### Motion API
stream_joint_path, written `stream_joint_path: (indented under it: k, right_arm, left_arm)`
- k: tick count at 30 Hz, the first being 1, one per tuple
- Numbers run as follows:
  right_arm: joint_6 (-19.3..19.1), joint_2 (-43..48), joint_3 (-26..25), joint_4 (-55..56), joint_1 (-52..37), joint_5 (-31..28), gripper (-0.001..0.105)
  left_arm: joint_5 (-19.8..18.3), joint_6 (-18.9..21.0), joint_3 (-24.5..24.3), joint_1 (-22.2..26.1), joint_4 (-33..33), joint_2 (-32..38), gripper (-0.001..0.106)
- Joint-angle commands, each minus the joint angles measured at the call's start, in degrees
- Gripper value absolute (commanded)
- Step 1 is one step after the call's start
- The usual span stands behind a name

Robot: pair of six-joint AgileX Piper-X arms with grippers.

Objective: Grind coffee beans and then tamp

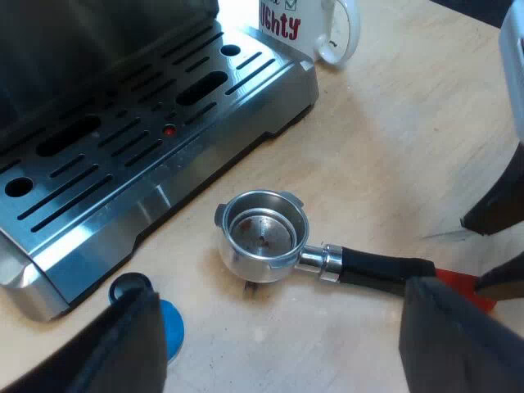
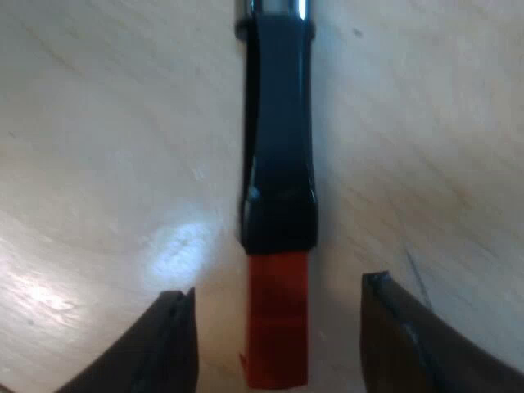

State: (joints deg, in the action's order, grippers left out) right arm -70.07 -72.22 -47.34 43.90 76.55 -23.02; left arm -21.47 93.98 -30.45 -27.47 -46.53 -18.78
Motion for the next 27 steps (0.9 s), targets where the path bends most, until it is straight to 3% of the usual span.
stream_joint_path:
  k: [1, 16, 23, 27]
  right_arm:
    - [-0.45, 0.61, -2.34, 3.26, -0.38, 0.17, 0.047]
    - [-2.45, 5.90, -5.88, 0.45, -0.38, -3.84, 0.047]
    - [-9.72, 7.35, -5.88, -8.48, -0.38, -5.42, 0.047]
    - [-11.99, 7.43, -5.88, -12.21, -0.38, -5.40, 0.047]
  left_arm:
    - [-0.27, 0.04, -0.53, -0.36, 0.14, 0.26, 0.062]
    - [-0.27, 0.87, -0.53, -0.36, 0.14, 0.26, 0.062]
    - [-0.27, 0.87, -0.53, -0.36, 0.14, 0.26, 0.062]
    - [-0.27, 0.87, -0.53, -0.36, 0.14, 0.26, 0.062]
